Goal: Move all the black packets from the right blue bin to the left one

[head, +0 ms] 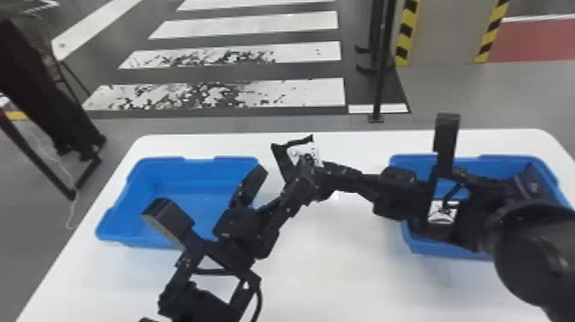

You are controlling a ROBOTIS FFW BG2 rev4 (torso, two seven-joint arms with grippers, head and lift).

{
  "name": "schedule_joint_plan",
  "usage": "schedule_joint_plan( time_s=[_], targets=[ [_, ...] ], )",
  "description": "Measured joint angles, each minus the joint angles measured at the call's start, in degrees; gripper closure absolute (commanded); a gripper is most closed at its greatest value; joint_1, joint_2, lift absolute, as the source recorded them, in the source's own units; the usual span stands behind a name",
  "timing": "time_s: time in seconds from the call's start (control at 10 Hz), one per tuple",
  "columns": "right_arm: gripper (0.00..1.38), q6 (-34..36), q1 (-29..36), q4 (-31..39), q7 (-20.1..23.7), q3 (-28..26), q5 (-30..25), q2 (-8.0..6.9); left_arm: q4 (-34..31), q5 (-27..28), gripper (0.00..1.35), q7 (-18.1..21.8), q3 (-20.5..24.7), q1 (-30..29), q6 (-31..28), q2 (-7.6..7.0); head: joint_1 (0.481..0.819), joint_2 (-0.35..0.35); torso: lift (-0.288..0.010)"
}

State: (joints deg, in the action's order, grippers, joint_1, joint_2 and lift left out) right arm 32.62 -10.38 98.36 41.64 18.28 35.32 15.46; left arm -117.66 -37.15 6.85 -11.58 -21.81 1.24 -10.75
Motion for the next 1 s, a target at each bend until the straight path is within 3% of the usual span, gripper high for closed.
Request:
schedule_joint_plan(
  time_s=[0.3, 0.4, 0.5, 0.9, 1.0],
  targets=[
    [1.14, -0.26, -0.63, -0.09, 0.02, 4.67, 3.24, 0.16, 0.62, 3.87, 0.17, -0.74, 1.05, 0.16, 0.33, 0.41, 0.695, 0.216, -0.168],
    [1.14, -0.34, -0.71, -0.2, 0.02, 5.52, 3.7, 0.23, 0.87, 4.51, 0.65, -1.06, 1.47, 0.15, 0.57, 0.59, 0.695, 0.233, -0.168],
    [1.14, -0.73, -0.73, -0.51, 0.02, 5.77, 4.1, 0.27, 0.97, 4.68, 1.27, -1.46, 1.74, 0.07, 0.15, 0.68, 0.695, 0.239, -0.168],
    [1.09, -2.57, -1.13, -1.56, 0.02, 5.83, 4.74, 0.36, 0.97, 4.47, 1.22, -2.66, 1.3, -0.12, -0.92, 0.64, 0.695, 0.231, -0.168],
    [0.82, -3.28, -1.13, -2.17, 0.18, 5.83, 5.06, 0.31, 1.03, 5.14, 1.22, -3.12, 1.35, -0.25, 0.48, 0.64, 0.695, 0.235, -0.168]
  ],
)
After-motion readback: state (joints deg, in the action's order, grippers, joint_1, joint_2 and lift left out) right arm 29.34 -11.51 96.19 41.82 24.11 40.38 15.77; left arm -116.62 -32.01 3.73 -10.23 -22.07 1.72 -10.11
